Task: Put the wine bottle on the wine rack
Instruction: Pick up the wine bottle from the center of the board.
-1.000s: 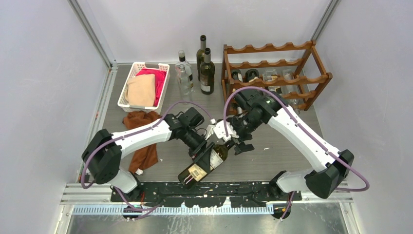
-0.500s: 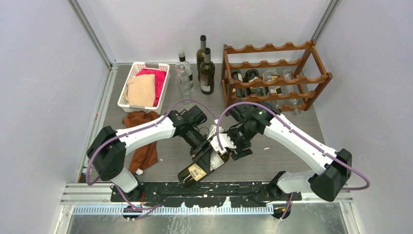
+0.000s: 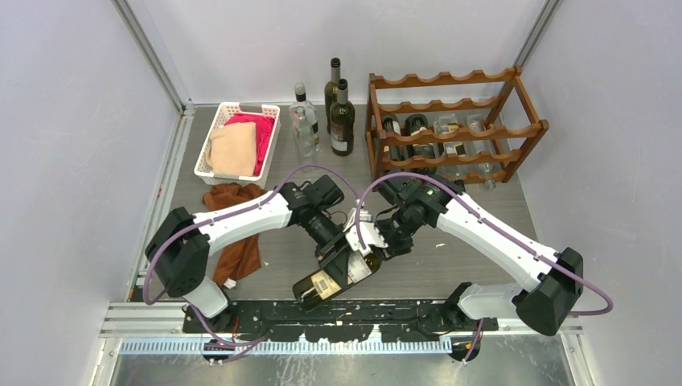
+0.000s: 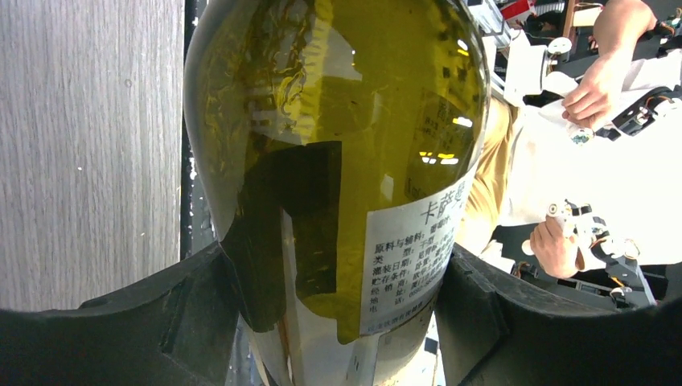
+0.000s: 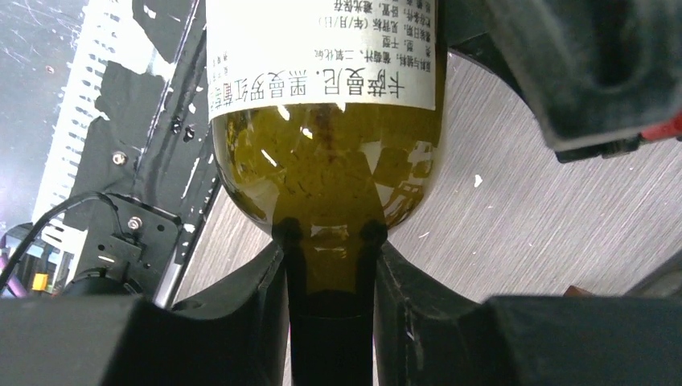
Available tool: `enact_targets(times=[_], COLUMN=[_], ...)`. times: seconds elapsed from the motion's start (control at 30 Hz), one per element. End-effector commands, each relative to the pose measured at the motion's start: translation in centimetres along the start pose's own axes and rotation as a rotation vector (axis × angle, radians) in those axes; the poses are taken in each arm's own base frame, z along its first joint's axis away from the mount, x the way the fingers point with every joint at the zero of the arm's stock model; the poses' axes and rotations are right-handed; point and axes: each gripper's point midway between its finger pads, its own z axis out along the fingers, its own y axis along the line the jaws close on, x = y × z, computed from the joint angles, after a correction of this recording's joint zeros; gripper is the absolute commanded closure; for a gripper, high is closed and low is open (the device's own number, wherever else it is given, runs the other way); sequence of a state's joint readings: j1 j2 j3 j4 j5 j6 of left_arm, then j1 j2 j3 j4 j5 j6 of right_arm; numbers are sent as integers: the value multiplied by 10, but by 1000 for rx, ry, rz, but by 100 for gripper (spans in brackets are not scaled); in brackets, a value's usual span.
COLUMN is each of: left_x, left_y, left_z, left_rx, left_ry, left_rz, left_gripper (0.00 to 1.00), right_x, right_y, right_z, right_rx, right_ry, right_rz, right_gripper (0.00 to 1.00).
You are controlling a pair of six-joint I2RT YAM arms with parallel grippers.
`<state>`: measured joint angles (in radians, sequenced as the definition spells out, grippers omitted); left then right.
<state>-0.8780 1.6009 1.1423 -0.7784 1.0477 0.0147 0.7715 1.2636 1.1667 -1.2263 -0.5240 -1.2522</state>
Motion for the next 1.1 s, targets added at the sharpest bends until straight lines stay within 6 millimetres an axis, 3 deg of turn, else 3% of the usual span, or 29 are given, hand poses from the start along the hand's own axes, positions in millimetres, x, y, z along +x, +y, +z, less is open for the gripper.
enact_targets(times=[0.0,0.27,0.4,0.63,0.77,0.9,1.07], left_x=[-16,-18,-16,-12,-18,-12,-19], left_y=[-15,9,11,12,33,55,44], left_z=[-6,-14,-17,-28,-61,-92,-111], left_rx=[9,-178,-210,-254,-415,-523,-549], left_ry=[-46,-136,-185,-209,-289,-355,-473], left_rz=[44,163,247,330,293,222,197], left_gripper=[54,21,2,0,0,0,2], right_x=[-16,-17,-19,-12,-5,-7,-2], right_y=[4,20,22,26,34,36,34], right_z=[-11,-12,-14,-9,-5,-12,-17], right_rx=[46,15,22,18,12,35,70], right_ry=[-85,-235,-276,-257,-242,-282,-301], right_rz=[89,231,257,266,281,304,351], right_gripper=[99,99,99,99,99,99,99])
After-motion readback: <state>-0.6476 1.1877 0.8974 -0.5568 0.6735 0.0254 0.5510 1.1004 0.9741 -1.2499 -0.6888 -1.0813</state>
